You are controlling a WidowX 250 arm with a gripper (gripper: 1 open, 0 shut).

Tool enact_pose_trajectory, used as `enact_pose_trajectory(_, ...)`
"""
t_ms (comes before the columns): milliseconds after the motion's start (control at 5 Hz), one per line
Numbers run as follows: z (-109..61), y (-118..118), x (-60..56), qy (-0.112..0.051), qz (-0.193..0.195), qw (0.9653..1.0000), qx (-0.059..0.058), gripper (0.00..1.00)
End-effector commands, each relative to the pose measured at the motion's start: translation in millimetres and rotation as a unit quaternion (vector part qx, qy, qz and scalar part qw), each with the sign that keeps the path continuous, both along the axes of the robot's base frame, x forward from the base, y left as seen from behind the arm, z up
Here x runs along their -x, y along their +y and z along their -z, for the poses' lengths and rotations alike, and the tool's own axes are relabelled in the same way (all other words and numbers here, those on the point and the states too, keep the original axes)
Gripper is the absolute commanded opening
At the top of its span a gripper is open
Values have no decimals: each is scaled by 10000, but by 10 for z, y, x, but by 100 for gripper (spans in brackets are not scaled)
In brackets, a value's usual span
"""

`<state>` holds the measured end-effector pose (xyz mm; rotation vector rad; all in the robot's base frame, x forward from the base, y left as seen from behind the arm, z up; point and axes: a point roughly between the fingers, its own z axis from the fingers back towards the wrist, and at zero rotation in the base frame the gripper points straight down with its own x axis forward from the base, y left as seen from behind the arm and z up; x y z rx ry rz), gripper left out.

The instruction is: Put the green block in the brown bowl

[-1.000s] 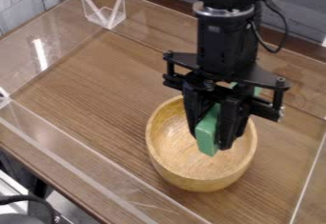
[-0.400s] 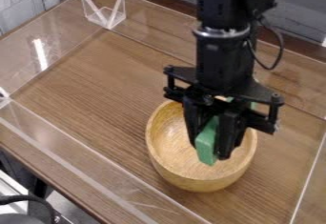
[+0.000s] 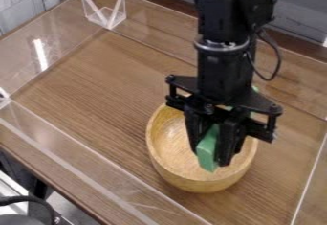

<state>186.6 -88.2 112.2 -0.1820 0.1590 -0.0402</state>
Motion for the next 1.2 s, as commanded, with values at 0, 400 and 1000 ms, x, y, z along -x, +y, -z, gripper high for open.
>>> enact_pose_trajectory(0, -28, 26, -47, -118, -85, 9999, 51, 0)
enact_pose_trajectory(400, 19, 59, -57, -92, -139, 9998, 66, 0)
enact_pose_trajectory(1000, 85, 97, -66, -52, -180, 9998, 90, 0)
